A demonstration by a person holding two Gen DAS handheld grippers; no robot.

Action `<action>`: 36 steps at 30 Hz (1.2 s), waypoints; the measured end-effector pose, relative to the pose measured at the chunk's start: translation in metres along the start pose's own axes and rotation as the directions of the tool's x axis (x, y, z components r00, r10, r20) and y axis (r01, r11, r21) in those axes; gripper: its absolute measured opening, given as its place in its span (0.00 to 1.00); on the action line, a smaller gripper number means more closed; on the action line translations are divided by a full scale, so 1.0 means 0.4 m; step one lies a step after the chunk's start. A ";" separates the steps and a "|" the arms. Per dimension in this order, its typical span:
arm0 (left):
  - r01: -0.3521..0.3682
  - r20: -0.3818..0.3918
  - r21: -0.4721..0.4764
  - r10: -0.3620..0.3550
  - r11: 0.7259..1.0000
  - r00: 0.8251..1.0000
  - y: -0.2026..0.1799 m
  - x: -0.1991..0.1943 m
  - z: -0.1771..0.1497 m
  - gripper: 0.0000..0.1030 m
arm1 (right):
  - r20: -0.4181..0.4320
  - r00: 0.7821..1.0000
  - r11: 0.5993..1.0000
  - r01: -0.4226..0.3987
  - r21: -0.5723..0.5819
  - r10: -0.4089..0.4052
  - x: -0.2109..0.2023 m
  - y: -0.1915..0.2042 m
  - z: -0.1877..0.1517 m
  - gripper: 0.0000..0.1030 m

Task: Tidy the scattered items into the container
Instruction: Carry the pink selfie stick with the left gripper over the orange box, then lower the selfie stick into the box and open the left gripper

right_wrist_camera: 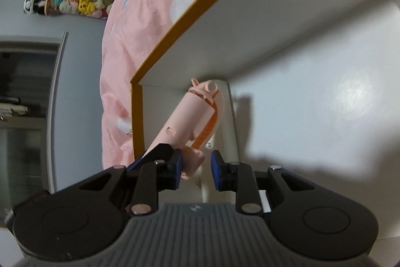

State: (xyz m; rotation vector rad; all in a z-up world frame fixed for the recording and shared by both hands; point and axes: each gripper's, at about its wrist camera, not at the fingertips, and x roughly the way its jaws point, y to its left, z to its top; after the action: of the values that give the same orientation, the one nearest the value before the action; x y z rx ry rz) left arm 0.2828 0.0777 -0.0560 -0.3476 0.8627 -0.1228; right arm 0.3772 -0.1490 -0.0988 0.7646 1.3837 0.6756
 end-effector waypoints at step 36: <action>-0.091 0.111 0.181 0.072 0.979 0.991 0.011 -0.214 -0.126 0.31 | 0.238 0.910 0.886 0.394 -0.244 -0.339 0.048 0.237 -0.055 0.08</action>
State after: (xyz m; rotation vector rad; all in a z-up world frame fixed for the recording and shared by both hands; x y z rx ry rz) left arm 0.1891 0.0902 -0.0260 -0.1425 0.7549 -0.1073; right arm 0.3587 -0.0755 -0.0349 0.3090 1.1789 0.4743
